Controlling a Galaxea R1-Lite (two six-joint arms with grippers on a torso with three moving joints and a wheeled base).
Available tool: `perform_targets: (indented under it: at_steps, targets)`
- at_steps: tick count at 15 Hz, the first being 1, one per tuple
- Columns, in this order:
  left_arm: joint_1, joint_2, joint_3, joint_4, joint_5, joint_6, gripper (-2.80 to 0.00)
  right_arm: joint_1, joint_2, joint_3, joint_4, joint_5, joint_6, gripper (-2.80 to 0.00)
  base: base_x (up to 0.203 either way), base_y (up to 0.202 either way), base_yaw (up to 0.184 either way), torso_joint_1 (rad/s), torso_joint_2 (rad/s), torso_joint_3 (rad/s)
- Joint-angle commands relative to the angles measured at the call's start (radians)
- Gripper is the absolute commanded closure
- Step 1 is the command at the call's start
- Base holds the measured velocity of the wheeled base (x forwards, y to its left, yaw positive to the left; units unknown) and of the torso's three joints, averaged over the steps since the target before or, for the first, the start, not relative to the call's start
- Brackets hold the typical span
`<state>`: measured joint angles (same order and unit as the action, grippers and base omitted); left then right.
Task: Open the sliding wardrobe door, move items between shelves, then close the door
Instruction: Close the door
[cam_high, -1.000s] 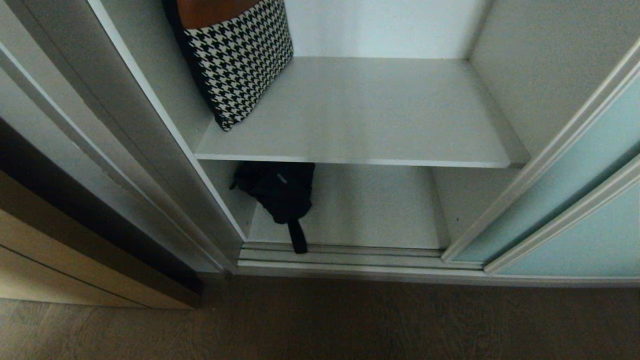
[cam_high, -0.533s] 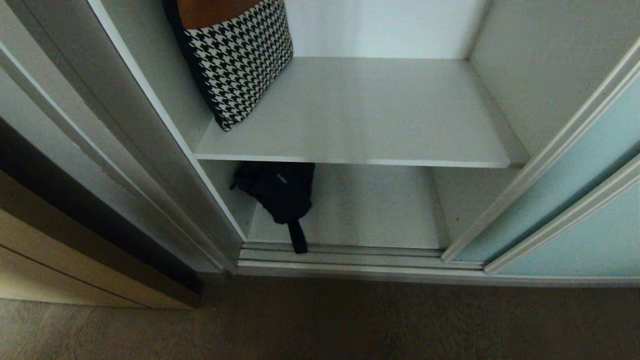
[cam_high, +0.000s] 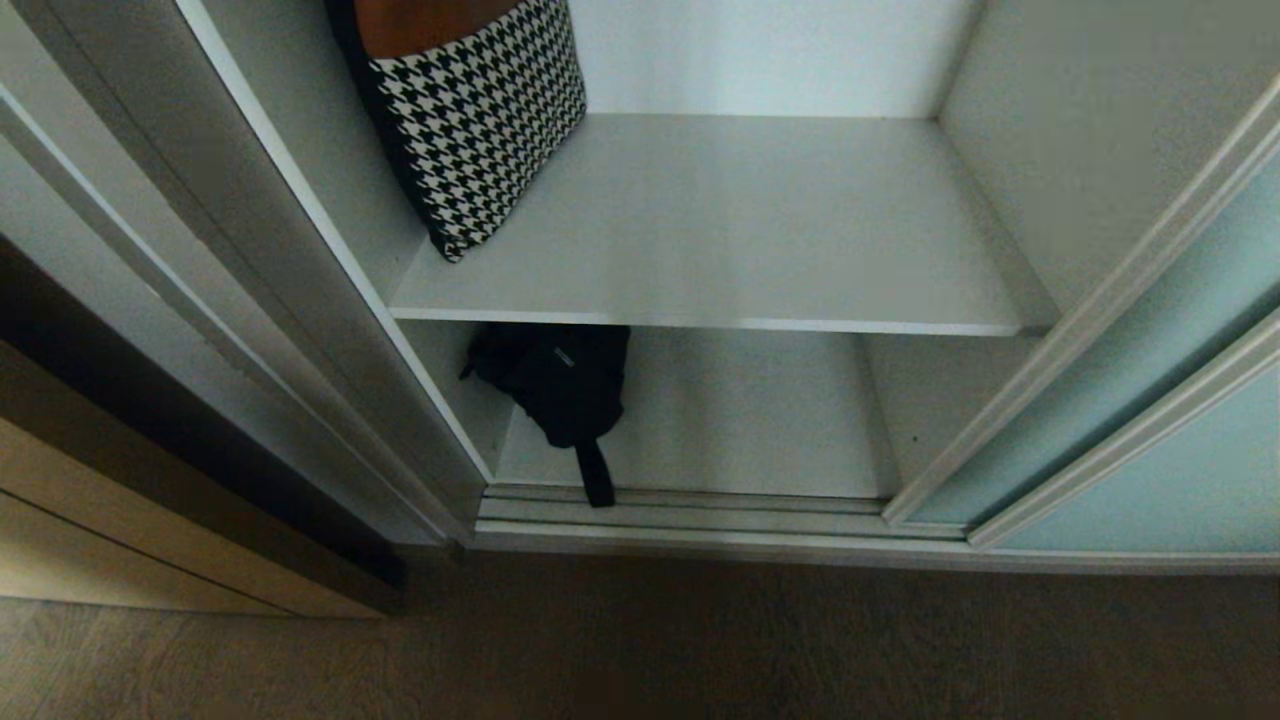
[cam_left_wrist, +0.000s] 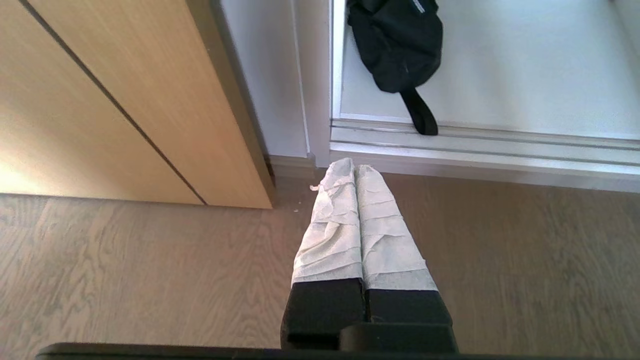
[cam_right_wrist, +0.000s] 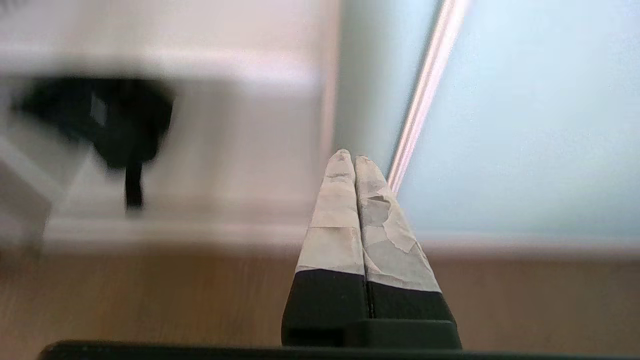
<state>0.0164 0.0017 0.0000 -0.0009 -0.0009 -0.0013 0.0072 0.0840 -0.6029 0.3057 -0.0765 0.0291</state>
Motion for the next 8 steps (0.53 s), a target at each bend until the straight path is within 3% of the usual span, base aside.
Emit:
perform_targets:
  at_steps: [1,5,8]
  targets:
    - [0.0,0.001,0.0,-0.001,-0.001,0.0,0.0,0.004,0.095,-0.179,0.016,-0.037,-0.004,0.0,0.0,0.0,0.0,0.0,0.0,0.0]
    - [0.0,0.001,0.0,-0.001,0.0,0.0,0.0,0.022,0.163,-0.439,0.168,-0.09,-0.033,0.0,0.0,0.0,0.0,0.0,0.0,0.0]
    - [0.0,0.001,-0.001,-0.001,0.0,0.0,0.0,0.039,0.194,-0.536,0.23,-0.125,-0.117,0.0,0.0,0.0,0.0,0.0,0.0,0.0]
